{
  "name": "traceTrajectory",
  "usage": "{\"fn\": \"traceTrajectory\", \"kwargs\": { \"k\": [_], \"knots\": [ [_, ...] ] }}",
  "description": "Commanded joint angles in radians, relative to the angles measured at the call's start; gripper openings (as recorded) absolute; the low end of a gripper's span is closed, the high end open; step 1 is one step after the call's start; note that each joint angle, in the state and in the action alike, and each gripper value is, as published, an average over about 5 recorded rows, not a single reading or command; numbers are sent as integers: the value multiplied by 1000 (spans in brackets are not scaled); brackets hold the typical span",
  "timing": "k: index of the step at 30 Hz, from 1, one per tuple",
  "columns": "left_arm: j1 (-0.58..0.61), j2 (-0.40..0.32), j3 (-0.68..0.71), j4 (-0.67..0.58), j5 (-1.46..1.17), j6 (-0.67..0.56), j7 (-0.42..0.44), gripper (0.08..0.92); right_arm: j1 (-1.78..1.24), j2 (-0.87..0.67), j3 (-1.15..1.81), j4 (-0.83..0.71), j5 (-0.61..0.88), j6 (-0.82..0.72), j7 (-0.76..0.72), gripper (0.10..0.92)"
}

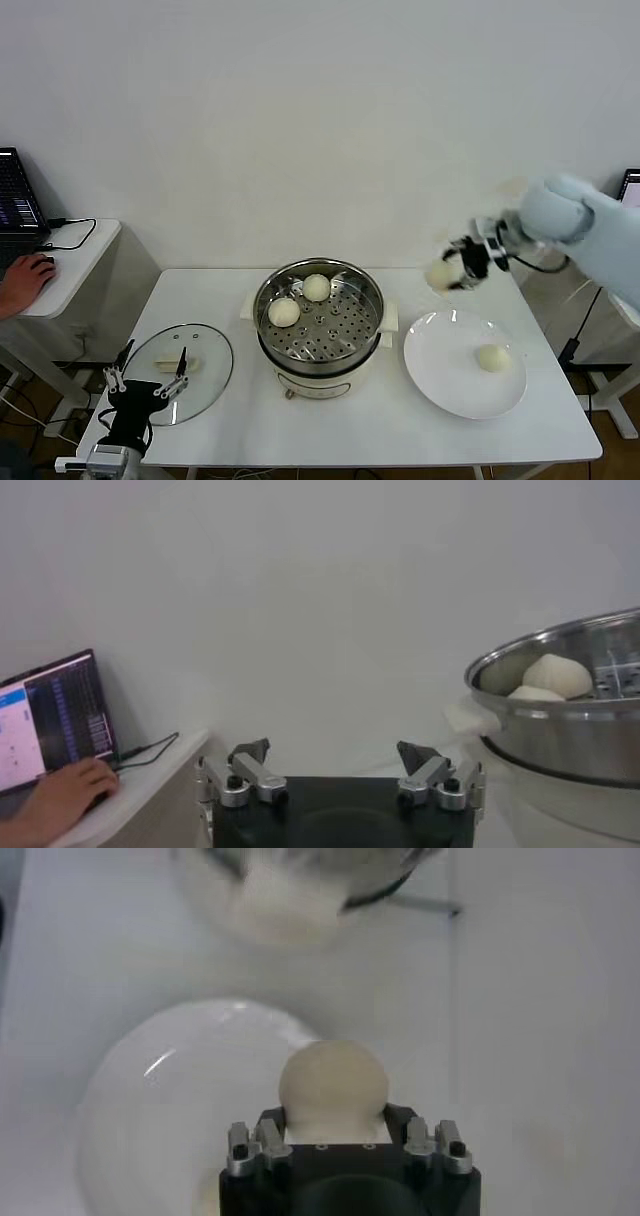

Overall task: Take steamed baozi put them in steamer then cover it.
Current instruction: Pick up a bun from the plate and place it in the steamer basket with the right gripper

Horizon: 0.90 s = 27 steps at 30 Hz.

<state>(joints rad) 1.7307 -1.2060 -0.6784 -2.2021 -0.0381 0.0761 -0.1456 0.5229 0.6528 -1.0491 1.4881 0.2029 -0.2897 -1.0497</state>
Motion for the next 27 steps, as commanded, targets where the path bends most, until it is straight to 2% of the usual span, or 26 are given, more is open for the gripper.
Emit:
{"fn": "traceTrajectory", "kwargs": {
  "k": [1,10,19,27],
  "knots": [
    [-1,-5,-8,6,-2,0,0,823,195,327,-154,-46,93,56,9,619],
    [-1,-21,-16,12,-2,0,-1,823,113,469,-275,-57,13,268,30,627],
    [-4,-36,-21,19,-2,-3,-5,823,70,548,-331,-74,-103,471,58,628],
    [-1,-45,-23,19,-2,-6,-6,823,46,574,-346,-78,-199,587,69,631]
  ]
}}
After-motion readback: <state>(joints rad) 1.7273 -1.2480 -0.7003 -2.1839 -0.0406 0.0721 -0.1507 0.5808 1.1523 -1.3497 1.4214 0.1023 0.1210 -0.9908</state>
